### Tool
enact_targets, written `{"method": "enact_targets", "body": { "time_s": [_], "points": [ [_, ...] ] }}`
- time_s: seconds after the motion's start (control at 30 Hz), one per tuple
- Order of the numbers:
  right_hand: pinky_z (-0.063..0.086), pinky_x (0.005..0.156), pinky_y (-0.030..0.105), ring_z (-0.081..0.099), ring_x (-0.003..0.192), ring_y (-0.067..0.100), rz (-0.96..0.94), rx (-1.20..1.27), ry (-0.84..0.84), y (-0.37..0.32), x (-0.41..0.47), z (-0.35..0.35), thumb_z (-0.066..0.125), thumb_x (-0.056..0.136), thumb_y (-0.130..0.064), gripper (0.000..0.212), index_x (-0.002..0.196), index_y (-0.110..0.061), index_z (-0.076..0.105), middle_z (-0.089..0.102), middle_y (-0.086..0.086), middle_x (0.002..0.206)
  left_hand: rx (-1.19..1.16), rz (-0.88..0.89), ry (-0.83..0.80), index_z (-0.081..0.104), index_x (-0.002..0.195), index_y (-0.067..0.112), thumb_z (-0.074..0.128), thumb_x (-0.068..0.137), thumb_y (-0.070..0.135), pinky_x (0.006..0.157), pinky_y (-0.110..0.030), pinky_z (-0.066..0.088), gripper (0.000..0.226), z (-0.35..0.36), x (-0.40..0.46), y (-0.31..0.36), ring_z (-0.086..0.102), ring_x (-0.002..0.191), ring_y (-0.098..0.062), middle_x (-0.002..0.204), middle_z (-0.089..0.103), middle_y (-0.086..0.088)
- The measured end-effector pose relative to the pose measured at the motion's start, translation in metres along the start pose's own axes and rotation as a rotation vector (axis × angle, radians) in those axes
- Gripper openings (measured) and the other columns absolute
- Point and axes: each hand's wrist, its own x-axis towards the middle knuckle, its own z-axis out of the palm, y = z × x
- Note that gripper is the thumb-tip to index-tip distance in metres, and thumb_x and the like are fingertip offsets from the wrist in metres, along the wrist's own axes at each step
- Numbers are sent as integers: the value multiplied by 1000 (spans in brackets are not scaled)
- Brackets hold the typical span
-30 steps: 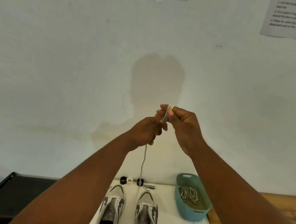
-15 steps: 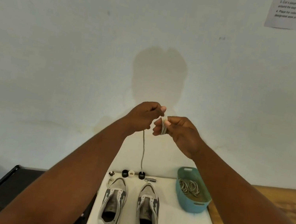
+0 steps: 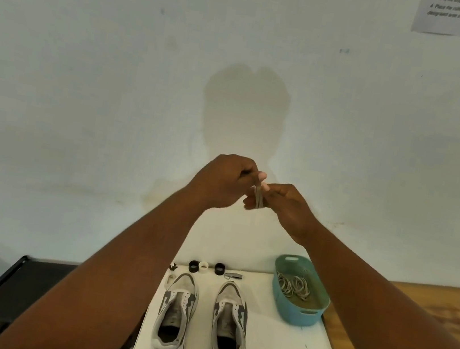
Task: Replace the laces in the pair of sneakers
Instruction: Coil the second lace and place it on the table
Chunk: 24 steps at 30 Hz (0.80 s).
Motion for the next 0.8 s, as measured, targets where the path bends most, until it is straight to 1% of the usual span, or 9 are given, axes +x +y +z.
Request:
{"method": "enact_targets", "body": {
  "time_s": [0.1, 0.2, 0.27, 0.37, 0.5, 0.57, 0.63, 0.7, 0.8],
  "points": [
    [54, 95, 46, 71, 93, 37, -23, 143, -99, -3, -5, 9, 50, 101, -19, 29, 104, -5, 75, 74, 22, 100, -164, -91, -17, 70, 80, 14, 63, 100, 46, 59, -17, 40, 38, -3, 8, -5, 48, 60, -4, 65, 55, 5],
    [55, 95, 43, 71, 94, 32, -90, 231, -3, -14, 1, 14, 46, 106, -9, 27, 108, -1, 72, 74, 16, 97, -529, -268, -29, 66, 73, 19, 62, 101, 40, 61, -27, 46, 35, 10, 3, -16, 48, 66, -16, 70, 53, 0],
    [56, 96, 39, 72, 97, 30, -119, 247, 85, -23, 7, 13, 45, 106, -10, 27, 112, -2, 71, 75, 15, 100, -612, -341, -23, 70, 77, 23, 57, 104, 29, 66, -31, 48, 30, 24, -6, -20, 45, 64, -16, 70, 51, 4],
    [57, 94, 34, 73, 103, 28, -131, 217, 178, -30, 15, 8, 48, 107, -16, 26, 116, -4, 70, 75, 13, 106, -460, -284, -8, 77, 91, 28, 55, 105, 39, 69, -34, 52, 29, 38, -17, -19, 50, 63, -11, 70, 57, 3],
    [54, 97, 33, 74, 102, 21, -74, 107, 280, -21, 22, 0, 51, 106, -20, 27, 119, -4, 69, 76, 11, 108, 51, -11, 2, 76, 97, 26, 51, 106, 43, 65, -34, 46, 32, 37, -25, -13, 54, 65, -10, 66, 59, 8],
    [53, 96, 34, 73, 101, 17, -33, -13, 245, -12, 20, -2, 53, 106, -21, 26, 109, -6, 74, 76, 8, 107, 296, 117, 80, 72, 91, 25, 49, 105, 43, 65, -37, 46, 33, 28, -24, -8, 52, 71, -15, 68, 53, 9],
    [53, 98, 38, 70, 99, 17, -5, -107, 110, -5, 13, -1, 53, 105, -18, 27, 98, -5, 75, 76, 10, 104, 431, 184, 142, 73, 90, 28, 50, 102, 48, 64, -35, 45, 33, 15, -20, -2, 52, 73, -15, 70, 53, 10],
    [53, 99, 41, 71, 96, 25, 23, -79, -39, -3, 5, 3, 50, 105, -13, 27, 104, -1, 73, 75, 14, 100, 370, 158, 154, 78, 87, 32, 58, 94, 54, 65, -32, 47, 30, 1, -14, 1, 58, 74, -10, 73, 63, 13],
    [56, 94, 43, 70, 92, 31, 106, 229, -134, -6, -6, 11, 39, 107, -9, 32, 108, 4, 69, 73, 15, 102, -7, 14, 108, 81, 79, 29, 80, 84, 46, 66, -29, 50, 18, -9, -6, 1, 65, 71, -5, 72, 73, 11]
  ]
}}
